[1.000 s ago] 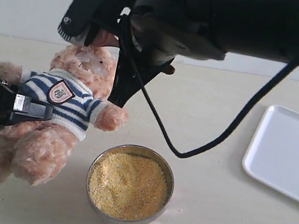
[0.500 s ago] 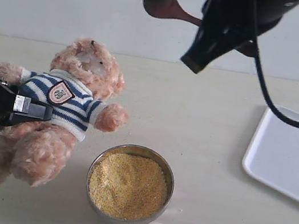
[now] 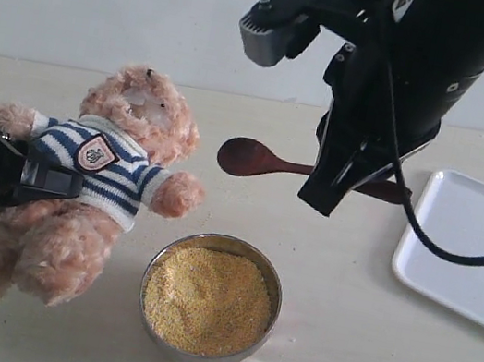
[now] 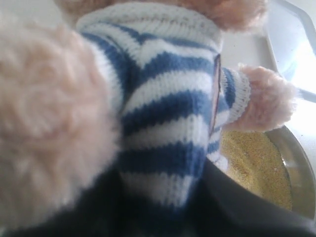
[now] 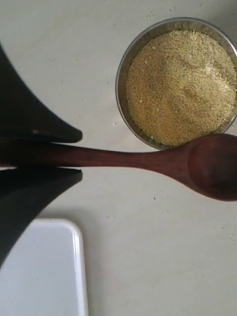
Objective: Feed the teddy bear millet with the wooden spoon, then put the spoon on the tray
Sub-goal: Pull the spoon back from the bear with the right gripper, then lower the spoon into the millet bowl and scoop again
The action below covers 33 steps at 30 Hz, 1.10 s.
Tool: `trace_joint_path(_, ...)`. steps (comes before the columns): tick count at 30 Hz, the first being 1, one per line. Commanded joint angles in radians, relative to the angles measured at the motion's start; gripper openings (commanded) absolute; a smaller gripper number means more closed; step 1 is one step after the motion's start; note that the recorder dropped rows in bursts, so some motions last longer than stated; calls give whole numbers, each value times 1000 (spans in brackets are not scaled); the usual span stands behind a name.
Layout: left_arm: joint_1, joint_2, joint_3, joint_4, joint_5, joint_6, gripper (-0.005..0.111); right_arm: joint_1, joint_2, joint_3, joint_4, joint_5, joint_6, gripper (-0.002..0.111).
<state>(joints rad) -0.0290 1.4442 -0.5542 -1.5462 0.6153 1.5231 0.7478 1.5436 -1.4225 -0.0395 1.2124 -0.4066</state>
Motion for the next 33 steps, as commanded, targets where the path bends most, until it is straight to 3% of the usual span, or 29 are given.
trace_joint_path(1, -4, -1, 2, -5, 4, 4, 5, 27, 40, 28, 9, 1, -3, 0)
trace_joint_path(8, -4, -1, 2, -1, 2, 4, 5, 120, 74, 44, -46, -34, 26, 0)
trace_joint_path(18, -4, -1, 2, -1, -35, -1, 5, 124, 123, 53, -62, -20, 64, 0)
trace_joint_path(24, -4, -1, 2, -8, -71, 1, 5, 181, 164, 53, -83, -13, 64, 0)
trace_joint_path(33, -4, -1, 2, -20, -92, 4, 5, 181, 220, 85, -205, -23, 164, 0)
